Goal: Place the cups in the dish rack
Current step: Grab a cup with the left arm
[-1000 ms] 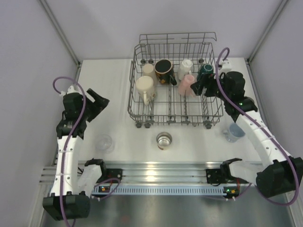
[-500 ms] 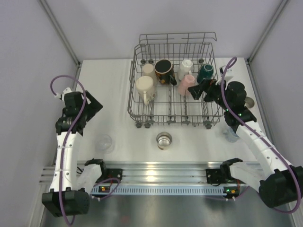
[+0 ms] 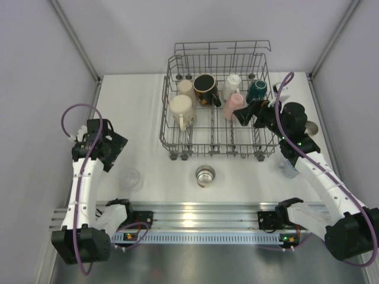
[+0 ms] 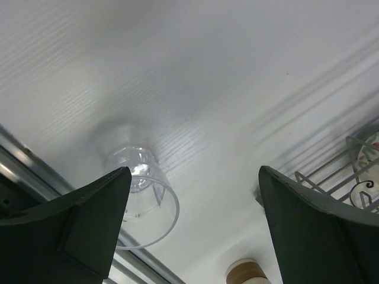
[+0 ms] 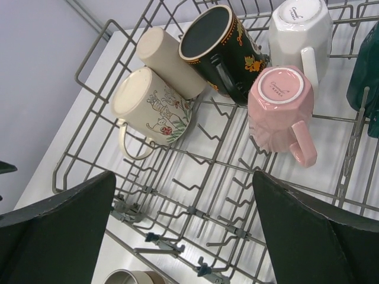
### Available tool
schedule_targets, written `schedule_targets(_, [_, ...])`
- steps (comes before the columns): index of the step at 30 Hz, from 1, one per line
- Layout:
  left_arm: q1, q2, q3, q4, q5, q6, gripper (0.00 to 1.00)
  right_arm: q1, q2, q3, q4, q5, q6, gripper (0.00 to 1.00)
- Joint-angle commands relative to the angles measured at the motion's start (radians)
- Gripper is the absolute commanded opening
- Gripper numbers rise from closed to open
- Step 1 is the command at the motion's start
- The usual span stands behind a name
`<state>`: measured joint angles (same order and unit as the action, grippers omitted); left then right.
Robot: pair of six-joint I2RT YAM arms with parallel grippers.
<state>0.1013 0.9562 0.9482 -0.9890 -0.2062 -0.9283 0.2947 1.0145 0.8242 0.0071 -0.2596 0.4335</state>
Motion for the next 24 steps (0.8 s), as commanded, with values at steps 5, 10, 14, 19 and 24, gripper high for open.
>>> schedule_targets(5, [-0.005,-0.057,0.086,-0.201,-0.049,-0.112,0.95,0.015,-0.024,0.004,0.028,0.005,-0.021,0.99])
schedule_targets(10, [-0.003,-0.102,0.031,-0.204,0.031,-0.187,0.93,0.015,-0.022,0.001,0.027,0.005,-0.024,0.99])
schedule_targets(14, [-0.003,-0.090,-0.025,-0.201,0.027,-0.230,0.93,0.015,-0.025,0.006,0.019,0.002,-0.030,0.99])
schedule_targets(19, [-0.003,-0.042,-0.071,-0.194,0.079,-0.267,0.93,0.014,-0.031,0.004,0.017,0.006,-0.033,0.99])
schedule_targets(24, [-0.003,0.009,-0.115,-0.139,0.094,-0.271,0.93,0.015,-0.028,0.004,0.014,0.008,-0.033,0.99])
